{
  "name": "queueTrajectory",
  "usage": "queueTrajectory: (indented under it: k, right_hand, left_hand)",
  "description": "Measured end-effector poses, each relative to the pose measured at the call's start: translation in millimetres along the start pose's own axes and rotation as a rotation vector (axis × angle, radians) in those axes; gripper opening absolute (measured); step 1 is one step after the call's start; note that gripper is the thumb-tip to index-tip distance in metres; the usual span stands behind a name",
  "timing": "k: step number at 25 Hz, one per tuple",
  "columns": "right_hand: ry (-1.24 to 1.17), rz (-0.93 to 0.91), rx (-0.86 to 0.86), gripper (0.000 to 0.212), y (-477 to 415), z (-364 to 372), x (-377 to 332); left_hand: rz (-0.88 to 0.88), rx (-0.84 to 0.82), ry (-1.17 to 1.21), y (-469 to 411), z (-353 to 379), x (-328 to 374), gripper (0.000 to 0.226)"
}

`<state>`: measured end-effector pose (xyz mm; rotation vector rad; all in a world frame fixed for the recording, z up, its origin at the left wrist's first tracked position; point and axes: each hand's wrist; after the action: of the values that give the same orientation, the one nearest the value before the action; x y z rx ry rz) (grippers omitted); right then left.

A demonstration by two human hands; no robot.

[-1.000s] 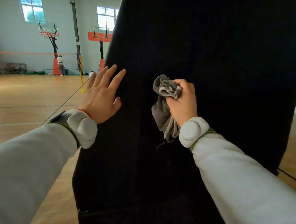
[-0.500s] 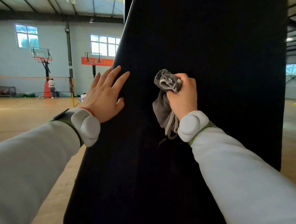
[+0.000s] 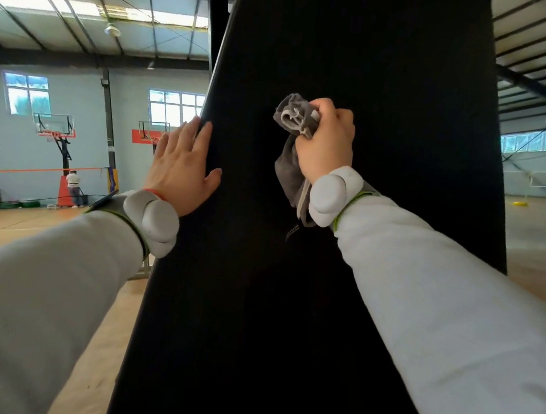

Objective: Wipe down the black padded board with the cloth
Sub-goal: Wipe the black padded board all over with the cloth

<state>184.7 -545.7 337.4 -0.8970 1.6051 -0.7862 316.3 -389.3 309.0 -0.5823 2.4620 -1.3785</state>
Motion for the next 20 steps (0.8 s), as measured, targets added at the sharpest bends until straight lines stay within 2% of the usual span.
queueTrajectory:
  k: [4, 12, 16, 20]
  right_hand:
    - [0.075, -0.008, 0.063, 0.037, -25, 2, -4]
    - [0.168, 0.019, -0.148, 0.054, -31, 28, 3]
    - [0.031, 0.027, -0.037, 0.044, -44, 24, 2]
    - [0.164, -0.023, -0.077, 0.055, -28, 36, -2]
  left_hand:
    - [0.019, -0.048, -0.017, 2, 11, -6, 0.074]
    - [0.058, -0.057, 0.042, 0, 24, -17, 0.075]
    - [0.076, -0.061, 0.075, 0, 24, -18, 0.074]
    - [0.073, -0.041, 0.123, 0, 26, -17, 0.073]
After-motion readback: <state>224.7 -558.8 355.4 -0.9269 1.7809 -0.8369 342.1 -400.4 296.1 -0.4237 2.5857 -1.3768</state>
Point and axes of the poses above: each hand's wrist, its own y-axis away from the middle knuckle, its own z-axis out of the palm, x = y × z, and after that the axes turned 8 degrees about y, right-handed
